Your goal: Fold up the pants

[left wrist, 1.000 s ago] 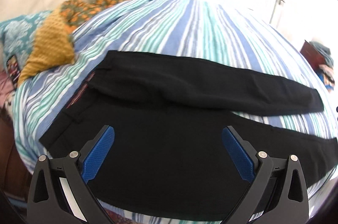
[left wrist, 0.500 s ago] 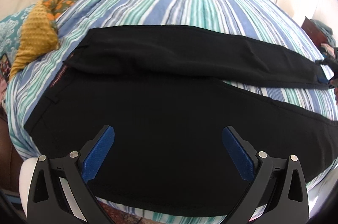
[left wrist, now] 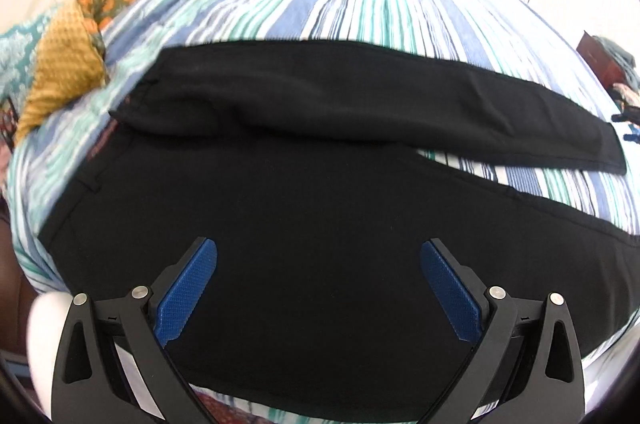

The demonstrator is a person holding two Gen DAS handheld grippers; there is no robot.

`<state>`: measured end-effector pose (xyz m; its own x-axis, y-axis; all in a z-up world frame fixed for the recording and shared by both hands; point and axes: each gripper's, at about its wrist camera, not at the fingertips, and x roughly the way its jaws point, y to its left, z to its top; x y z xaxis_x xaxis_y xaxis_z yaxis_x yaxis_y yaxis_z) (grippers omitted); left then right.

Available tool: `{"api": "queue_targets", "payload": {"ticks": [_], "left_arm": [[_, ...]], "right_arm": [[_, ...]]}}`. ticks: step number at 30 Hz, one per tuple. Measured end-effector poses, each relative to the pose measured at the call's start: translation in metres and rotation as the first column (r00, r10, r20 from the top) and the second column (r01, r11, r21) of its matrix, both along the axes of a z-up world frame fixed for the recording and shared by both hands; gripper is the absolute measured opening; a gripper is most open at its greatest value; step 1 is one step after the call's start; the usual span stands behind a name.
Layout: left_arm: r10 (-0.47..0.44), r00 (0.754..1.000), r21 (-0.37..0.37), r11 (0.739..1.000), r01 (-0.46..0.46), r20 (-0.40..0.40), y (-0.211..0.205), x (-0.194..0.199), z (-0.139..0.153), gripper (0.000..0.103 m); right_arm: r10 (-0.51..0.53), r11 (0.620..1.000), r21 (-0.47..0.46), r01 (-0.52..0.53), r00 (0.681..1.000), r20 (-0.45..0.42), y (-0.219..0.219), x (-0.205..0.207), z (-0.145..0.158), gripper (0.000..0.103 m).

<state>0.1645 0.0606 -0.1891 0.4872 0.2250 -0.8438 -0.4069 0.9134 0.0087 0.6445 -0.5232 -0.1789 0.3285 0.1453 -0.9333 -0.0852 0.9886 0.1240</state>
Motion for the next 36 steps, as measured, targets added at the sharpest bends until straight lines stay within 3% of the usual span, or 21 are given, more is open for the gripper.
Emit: {"api": "queue_targets", "payload": {"ticks": [3,4,6,10,15,18,21,24,26,27,30,31,36], "left_arm": [[-0.001,1.0,0.051,0.999,0.002,-0.012,0.001,-0.003,0.001,0.102],[0.003,1.0,0.055,0.998,-0.002,-0.022,0.003,-0.004,-0.001,0.102],[0.018,0.999,0.048,0.999,-0.017,-0.03,0.007,-0.007,-0.004,0.102],[0.038,0.999,0.008,0.999,-0.037,-0.03,0.012,-0.01,-0.009,0.102],[0.018,1.0,-0.022,1.0,-0.018,0.003,0.002,-0.013,-0.002,0.102],[-0.016,1.0,-0.018,1.0,0.016,0.027,-0.011,-0.018,0.005,0.102],[-0.049,0.998,-0.014,0.999,0.049,0.043,-0.022,-0.025,0.009,0.102],[-0.073,0.996,-0.005,0.997,0.073,0.052,-0.032,-0.034,0.007,0.102],[-0.08,0.995,-0.008,0.997,0.081,0.052,-0.034,-0.041,0.004,0.102],[-0.082,0.995,-0.013,0.996,0.083,0.054,-0.035,-0.044,0.002,0.102],[-0.082,0.995,-0.043,0.995,0.085,0.06,-0.033,-0.052,-0.003,0.102],[-0.079,0.995,-0.053,0.995,0.082,0.064,-0.031,-0.053,-0.005,0.102],[-0.04,0.994,-0.086,0.995,0.048,0.099,-0.017,-0.059,-0.007,0.102]], "right_arm": [[-0.047,0.998,-0.034,0.045,0.998,-0.05,0.004,0.016,-0.024,0.051],[-0.045,0.999,-0.016,0.044,0.997,-0.061,0.0,0.019,-0.033,0.029],[-0.046,0.998,-0.036,0.045,0.998,-0.03,0.001,0.016,-0.031,0.012],[0.024,1.0,-0.002,-0.024,0.989,0.149,0.003,-0.032,0.017,0.007],[0.152,0.988,-0.013,-0.157,0.934,0.323,0.004,-0.141,0.087,0.007],[0.137,0.987,0.022,-0.157,0.917,0.374,-0.011,-0.223,0.108,0.005],[0.064,0.994,0.062,-0.091,0.935,0.35,-0.035,-0.287,0.101,0.003],[-0.04,0.999,0.004,0.04,0.957,0.286,-0.065,-0.327,0.083,0.006],[-0.127,0.99,-0.033,0.14,0.957,0.26,-0.09,-0.348,0.078,0.013],[-0.159,0.984,-0.04,0.176,0.951,0.265,-0.099,-0.359,0.08,0.025],[-0.209,0.974,-0.022,0.226,0.931,0.3,-0.102,-0.385,0.092,0.078],[-0.205,0.976,-0.005,0.218,0.927,0.314,-0.097,-0.391,0.096,0.083],[-0.115,0.993,0.051,0.104,0.943,0.311,-0.021,-0.403,0.091,0.086]]}}
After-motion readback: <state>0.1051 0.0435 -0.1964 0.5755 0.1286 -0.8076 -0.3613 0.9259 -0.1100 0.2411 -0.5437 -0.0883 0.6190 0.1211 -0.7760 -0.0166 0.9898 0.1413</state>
